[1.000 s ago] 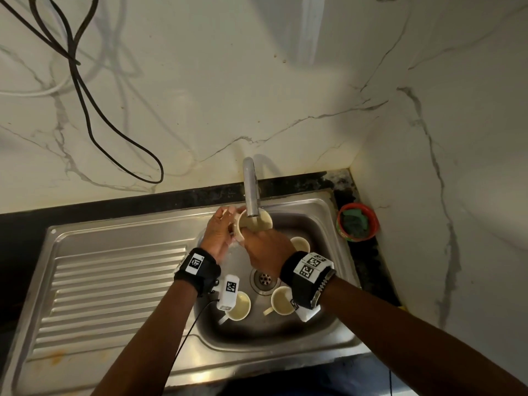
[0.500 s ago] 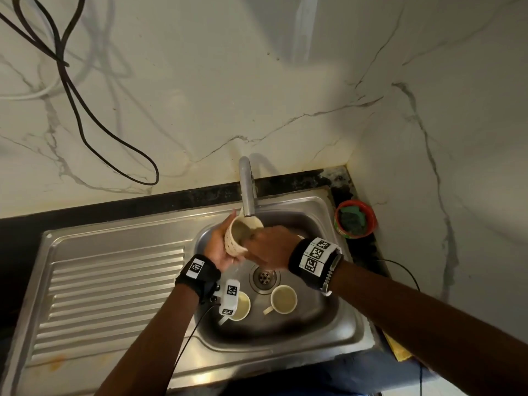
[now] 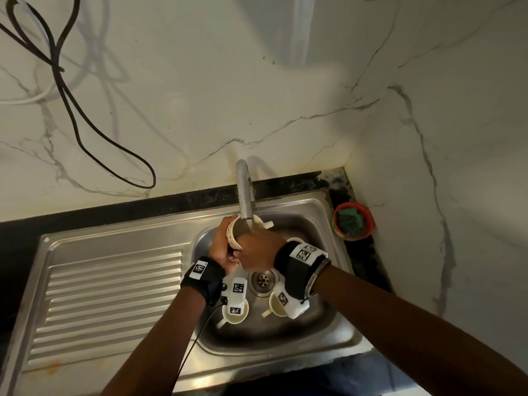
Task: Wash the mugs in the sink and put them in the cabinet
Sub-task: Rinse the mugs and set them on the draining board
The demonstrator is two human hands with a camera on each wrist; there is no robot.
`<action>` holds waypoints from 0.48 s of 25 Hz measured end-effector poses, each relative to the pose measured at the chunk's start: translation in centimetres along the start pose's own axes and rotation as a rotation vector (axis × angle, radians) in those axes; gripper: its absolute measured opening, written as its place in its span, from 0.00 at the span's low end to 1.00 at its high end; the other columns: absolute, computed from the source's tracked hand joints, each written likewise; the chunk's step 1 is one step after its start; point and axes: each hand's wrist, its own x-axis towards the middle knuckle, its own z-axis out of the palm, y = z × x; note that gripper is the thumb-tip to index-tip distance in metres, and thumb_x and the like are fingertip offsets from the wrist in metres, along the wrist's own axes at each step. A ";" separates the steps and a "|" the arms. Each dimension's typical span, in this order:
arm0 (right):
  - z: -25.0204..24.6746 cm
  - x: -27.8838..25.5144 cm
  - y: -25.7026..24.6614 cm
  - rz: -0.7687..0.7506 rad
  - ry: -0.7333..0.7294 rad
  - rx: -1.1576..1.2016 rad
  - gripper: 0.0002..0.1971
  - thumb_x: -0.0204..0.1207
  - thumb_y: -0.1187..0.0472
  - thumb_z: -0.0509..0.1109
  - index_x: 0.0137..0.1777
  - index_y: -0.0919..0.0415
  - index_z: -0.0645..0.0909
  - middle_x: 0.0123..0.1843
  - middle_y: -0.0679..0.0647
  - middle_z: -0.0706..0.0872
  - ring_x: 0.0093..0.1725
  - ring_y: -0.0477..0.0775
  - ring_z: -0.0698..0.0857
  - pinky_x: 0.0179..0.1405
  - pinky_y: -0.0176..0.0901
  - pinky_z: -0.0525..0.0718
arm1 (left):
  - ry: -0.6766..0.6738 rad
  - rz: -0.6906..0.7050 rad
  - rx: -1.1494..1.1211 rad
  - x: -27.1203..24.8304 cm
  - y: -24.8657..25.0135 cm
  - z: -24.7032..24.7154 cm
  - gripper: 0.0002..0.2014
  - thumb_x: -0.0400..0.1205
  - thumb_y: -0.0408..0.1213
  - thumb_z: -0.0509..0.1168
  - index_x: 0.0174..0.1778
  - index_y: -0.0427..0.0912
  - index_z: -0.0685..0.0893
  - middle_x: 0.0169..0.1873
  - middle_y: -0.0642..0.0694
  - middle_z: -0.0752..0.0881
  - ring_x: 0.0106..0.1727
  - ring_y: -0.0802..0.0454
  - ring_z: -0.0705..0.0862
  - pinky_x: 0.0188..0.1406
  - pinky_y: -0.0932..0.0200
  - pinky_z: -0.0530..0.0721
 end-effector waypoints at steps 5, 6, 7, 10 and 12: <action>-0.5 0.6 3.1 0.163 0.205 0.787 0.14 0.88 0.55 0.70 0.70 0.59 0.82 0.60 0.55 0.91 0.58 0.53 0.91 0.56 0.45 0.91 | -0.005 -0.047 0.055 -2.3 -0.1 0.6 0.36 0.81 0.69 0.64 0.70 0.40 0.86 0.53 0.38 0.91 0.44 0.45 0.91 0.36 0.55 0.89; 0.0 0.6 3.5 0.268 0.268 0.969 0.15 0.88 0.54 0.71 0.70 0.60 0.83 0.59 0.56 0.92 0.58 0.54 0.92 0.54 0.46 0.92 | 0.011 -0.015 0.176 -2.7 -0.1 0.8 0.35 0.81 0.70 0.63 0.71 0.44 0.85 0.58 0.39 0.91 0.51 0.42 0.93 0.44 0.51 0.89; 0.3 0.6 3.9 0.385 0.333 1.132 0.16 0.87 0.52 0.72 0.68 0.62 0.84 0.57 0.57 0.93 0.55 0.56 0.92 0.50 0.47 0.92 | 0.011 0.043 0.296 -3.3 0.0 1.5 0.31 0.80 0.69 0.66 0.72 0.50 0.82 0.62 0.42 0.90 0.56 0.43 0.92 0.50 0.49 0.88; 1.2 0.4 5.0 0.589 0.360 1.601 0.33 0.79 0.36 0.75 0.68 0.67 0.85 0.51 0.60 0.91 0.46 0.60 0.88 0.39 0.46 0.84 | 0.012 0.303 0.537 -3.7 -0.1 3.4 0.24 0.83 0.48 0.74 0.72 0.53 0.71 0.58 0.52 0.85 0.54 0.57 0.87 0.41 0.68 0.86; 1.5 0.3 5.1 0.597 0.271 1.779 0.36 0.82 0.32 0.69 0.67 0.68 0.85 0.43 0.58 0.92 0.37 0.54 0.89 0.30 0.42 0.84 | 0.020 0.450 0.655 -3.4 0.3 3.8 0.26 0.83 0.40 0.74 0.73 0.48 0.68 0.56 0.54 0.83 0.53 0.61 0.85 0.37 0.75 0.84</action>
